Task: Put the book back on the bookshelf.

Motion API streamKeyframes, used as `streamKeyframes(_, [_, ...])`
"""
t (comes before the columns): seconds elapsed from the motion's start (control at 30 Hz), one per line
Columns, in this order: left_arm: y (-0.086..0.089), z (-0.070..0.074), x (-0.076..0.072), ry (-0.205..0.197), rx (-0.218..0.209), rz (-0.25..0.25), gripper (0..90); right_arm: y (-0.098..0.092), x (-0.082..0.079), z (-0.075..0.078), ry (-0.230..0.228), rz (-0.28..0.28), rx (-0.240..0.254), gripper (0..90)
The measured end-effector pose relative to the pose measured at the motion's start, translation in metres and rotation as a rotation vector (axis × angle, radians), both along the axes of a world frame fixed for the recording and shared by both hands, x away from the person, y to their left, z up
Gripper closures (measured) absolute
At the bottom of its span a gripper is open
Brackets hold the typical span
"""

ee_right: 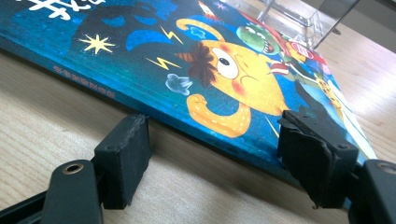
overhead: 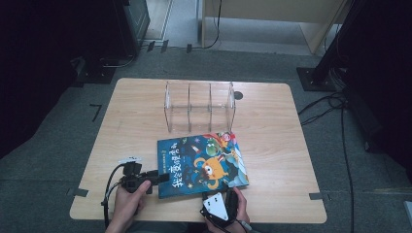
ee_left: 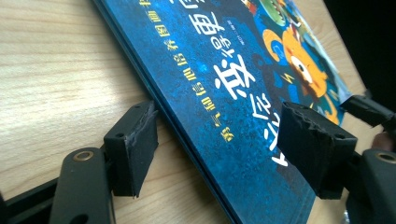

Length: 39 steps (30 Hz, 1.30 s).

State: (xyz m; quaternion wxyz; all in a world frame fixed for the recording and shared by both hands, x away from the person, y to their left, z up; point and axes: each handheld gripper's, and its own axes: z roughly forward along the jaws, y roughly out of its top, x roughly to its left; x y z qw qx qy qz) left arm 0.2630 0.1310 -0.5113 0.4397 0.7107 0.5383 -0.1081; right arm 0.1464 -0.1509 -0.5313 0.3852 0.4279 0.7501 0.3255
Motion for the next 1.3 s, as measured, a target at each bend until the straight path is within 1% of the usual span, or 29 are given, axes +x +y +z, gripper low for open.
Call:
streamKeyframes(0.13, [0.000, -0.001, 0.000, 0.012, -0.020, -0.002, 29.9, 0.000, -0.001, 0.000, -0.013, 0.000, 0.007, 25.6])
streamKeyframes(0.23, [0.000, -0.002, 0.001, 0.033, -0.051, -0.007, 29.8, -0.001, -0.001, 0.001, -0.023, -0.004, 0.011, 25.6])
streamKeyframes(0.37, [-0.004, -0.004, 0.002, 0.050, -0.073, -0.029, 30.8, -0.002, -0.002, 0.001, -0.029, -0.008, 0.025, 25.6])
streamKeyframes(0.43, [-0.005, -0.005, 0.003, 0.062, -0.085, -0.041, 34.9, -0.003, -0.002, 0.001, -0.029, -0.008, 0.034, 25.6])
streamKeyframes(0.53, [-0.006, -0.007, 0.005, 0.084, -0.093, -0.016, 44.0, -0.004, -0.001, 0.002, -0.026, -0.008, 0.041, 25.7])
streamKeyframes(0.57, [-0.006, -0.008, 0.006, 0.091, -0.096, -0.016, 46.8, -0.004, -0.001, 0.002, -0.024, -0.007, 0.042, 25.7])
streamKeyframes(0.6, [-0.005, -0.008, 0.006, 0.097, -0.101, -0.014, 47.7, -0.004, -0.001, 0.001, -0.023, -0.007, 0.043, 25.7])
streamKeyframes(0.67, [-0.004, -0.008, 0.007, 0.104, -0.119, -0.007, 50.3, -0.005, 0.000, 0.001, -0.013, -0.007, 0.045, 25.7])
streamKeyframes(0.73, [-0.002, -0.006, 0.006, 0.102, -0.143, -0.006, 53.8, -0.006, 0.000, 0.002, 0.001, -0.008, 0.056, 25.7])
streamKeyframes(0.9, [0.002, -0.001, 0.005, 0.090, -0.213, -0.007, 63.6, -0.014, 0.004, 0.003, 0.057, 0.017, 0.095, 25.6])
streamKeyframes(0.93, [0.002, -0.001, 0.005, 0.092, -0.221, -0.006, 64.5, -0.015, 0.004, 0.004, 0.057, 0.016, 0.104, 25.7])
streamKeyframes(1.0, [0.004, -0.002, 0.006, 0.099, -0.257, -0.005, 66.7, -0.015, 0.004, 0.005, 0.060, 0.014, 0.111, 25.7])
streamKeyframes(1.07, [0.005, -0.003, 0.006, 0.112, -0.278, -0.006, 68.5, -0.016, 0.004, 0.005, 0.061, 0.017, 0.115, 25.6])
streamKeyframes(1.13, [0.005, -0.003, 0.006, 0.113, -0.287, -0.006, 69.4, -0.017, 0.004, 0.006, 0.062, 0.018, 0.119, 24.6])
streamKeyframes(1.2, [0.006, -0.003, 0.007, 0.116, -0.288, 0.002, 69.7, -0.020, 0.002, 0.007, 0.078, 0.048, 0.150, 23.4])
streamKeyframes(1.3, [0.007, -0.002, 0.007, 0.114, -0.285, 0.012, 69.8, -0.025, -0.002, 0.007, 0.079, 0.047, 0.136, 22.8])
